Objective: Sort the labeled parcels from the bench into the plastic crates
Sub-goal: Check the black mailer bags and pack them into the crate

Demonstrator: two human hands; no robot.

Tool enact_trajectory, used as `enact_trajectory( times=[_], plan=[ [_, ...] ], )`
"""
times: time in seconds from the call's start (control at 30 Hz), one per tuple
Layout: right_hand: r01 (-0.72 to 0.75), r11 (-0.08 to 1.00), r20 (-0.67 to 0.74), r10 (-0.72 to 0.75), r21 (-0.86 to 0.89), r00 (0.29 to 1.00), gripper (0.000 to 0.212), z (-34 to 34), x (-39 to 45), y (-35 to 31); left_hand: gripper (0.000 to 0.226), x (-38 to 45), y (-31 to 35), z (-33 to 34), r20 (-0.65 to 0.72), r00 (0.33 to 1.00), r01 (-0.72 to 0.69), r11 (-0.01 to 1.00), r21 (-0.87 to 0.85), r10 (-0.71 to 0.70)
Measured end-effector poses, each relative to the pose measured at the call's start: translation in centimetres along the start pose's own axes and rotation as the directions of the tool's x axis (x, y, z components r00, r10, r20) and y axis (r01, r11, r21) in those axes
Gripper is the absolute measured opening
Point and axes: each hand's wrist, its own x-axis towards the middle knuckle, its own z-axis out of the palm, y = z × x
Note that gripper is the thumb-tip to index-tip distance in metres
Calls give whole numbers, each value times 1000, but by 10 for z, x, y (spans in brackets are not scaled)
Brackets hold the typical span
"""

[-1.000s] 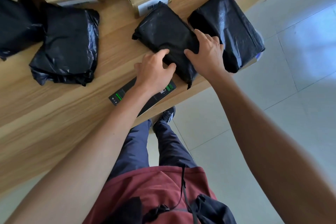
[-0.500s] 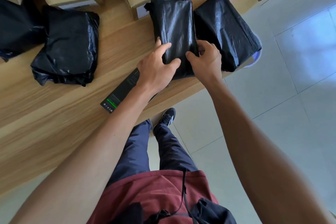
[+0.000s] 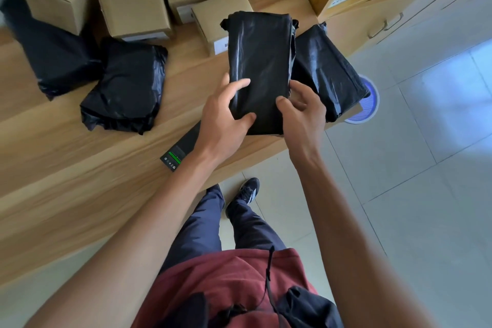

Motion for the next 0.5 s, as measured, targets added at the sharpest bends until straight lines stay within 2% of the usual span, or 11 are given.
enact_trajectory(
  times=[0.13,0.33,0.5],
  plan=[
    [-27,996,33,24,88,999,42,-7,-10,-14,63,-11,10,-15,-49,997,-62,998,31,64],
    [-91,938,176,33,335,984,37,-16,-19,-20,59,-35,26,-35,-66,992,-102,992,75,107],
    [-129,924,282,24,360,959,44,-15,-27,-26,57,-55,24,-49,-77,992,-98,992,75,104]
  ],
)
